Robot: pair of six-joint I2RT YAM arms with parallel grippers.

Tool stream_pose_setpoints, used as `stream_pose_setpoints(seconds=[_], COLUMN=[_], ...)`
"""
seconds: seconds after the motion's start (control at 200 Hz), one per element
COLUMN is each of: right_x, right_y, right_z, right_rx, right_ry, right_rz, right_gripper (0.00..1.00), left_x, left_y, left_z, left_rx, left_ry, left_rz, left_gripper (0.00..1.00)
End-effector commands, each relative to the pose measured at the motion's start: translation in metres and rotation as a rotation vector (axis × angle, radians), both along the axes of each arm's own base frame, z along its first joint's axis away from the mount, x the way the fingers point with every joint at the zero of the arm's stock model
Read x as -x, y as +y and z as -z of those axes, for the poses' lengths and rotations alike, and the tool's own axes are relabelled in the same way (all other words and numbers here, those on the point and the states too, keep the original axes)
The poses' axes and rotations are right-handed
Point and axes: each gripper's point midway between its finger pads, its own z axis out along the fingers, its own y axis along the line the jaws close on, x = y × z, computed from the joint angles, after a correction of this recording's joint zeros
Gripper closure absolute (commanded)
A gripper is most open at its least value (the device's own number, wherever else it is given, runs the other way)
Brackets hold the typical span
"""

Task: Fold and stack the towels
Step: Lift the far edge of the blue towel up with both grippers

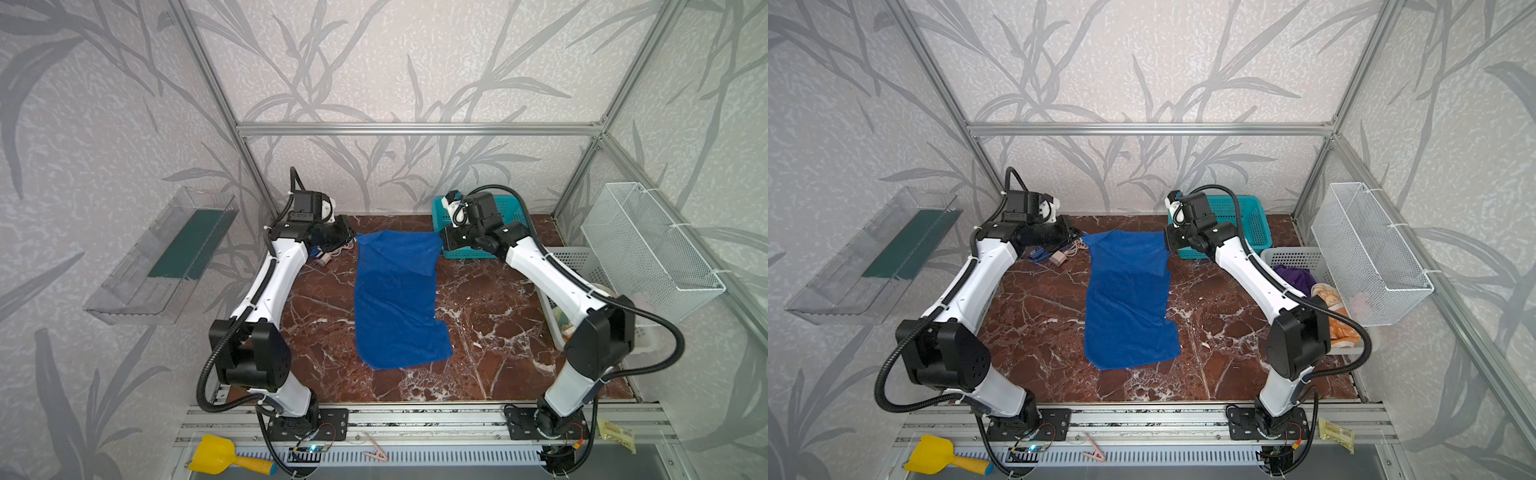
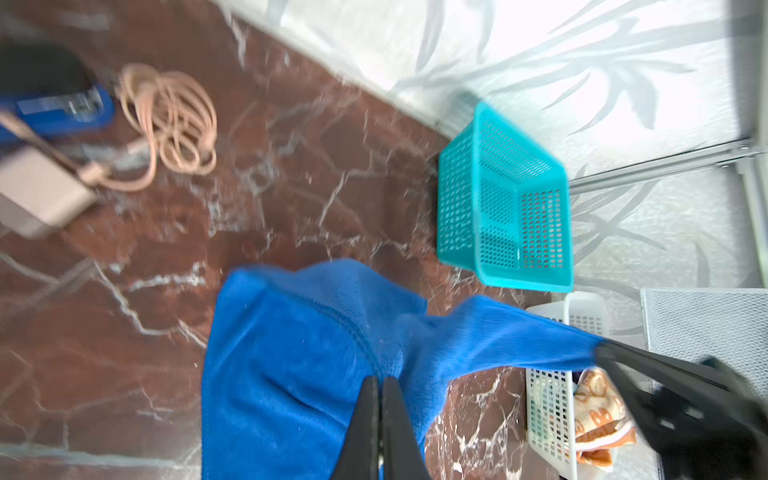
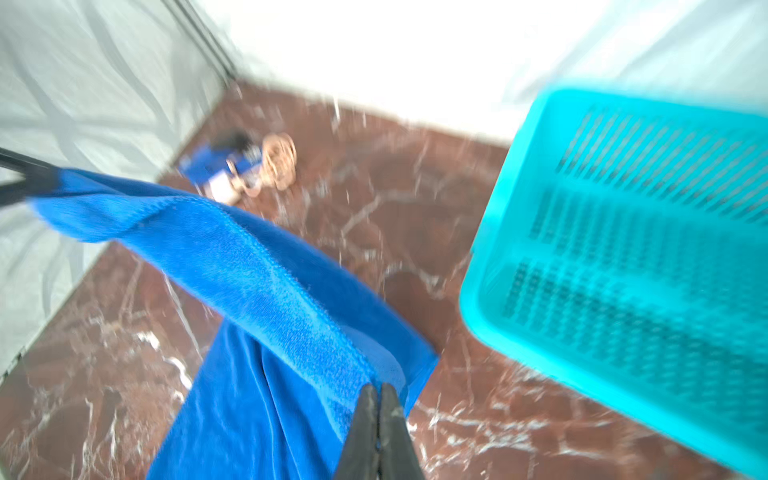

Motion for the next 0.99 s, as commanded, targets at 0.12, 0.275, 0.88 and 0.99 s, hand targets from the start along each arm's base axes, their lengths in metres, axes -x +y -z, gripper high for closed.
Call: stream_pose_setpoints(seconds=[0.12, 0.275, 0.88, 0.99], right_x=[0.020, 0.016, -0.116, -0.141], right_y=[-0.021, -0.018, 0.020, 0.021], right_z=[-0.097, -0.107, -0.063, -0.072], right_rx=[-0.013, -0.008, 0.035, 0.034], right_ry=[-0.251, -0.257, -0.233, -0.288], right_rz=[0.005, -0.010, 0.010, 0.019], right_gripper=[1.00, 1.00, 1.00, 1.00], left_x=[0.023, 0.023, -0.087, -0.111], left_y=[0.009, 0.008, 0.012, 0.017], left_z=[-0.064, -0.082, -0.037, -0.030], left_rx=[-0.053, -0.041, 0.026, 0.014], left_ry=[-0.123, -0.162, -0.092, -0.086], left_rz=[-0.001, -0.005, -0.019, -0.025], left_gripper=[1.00, 1.00, 1.00, 1.00])
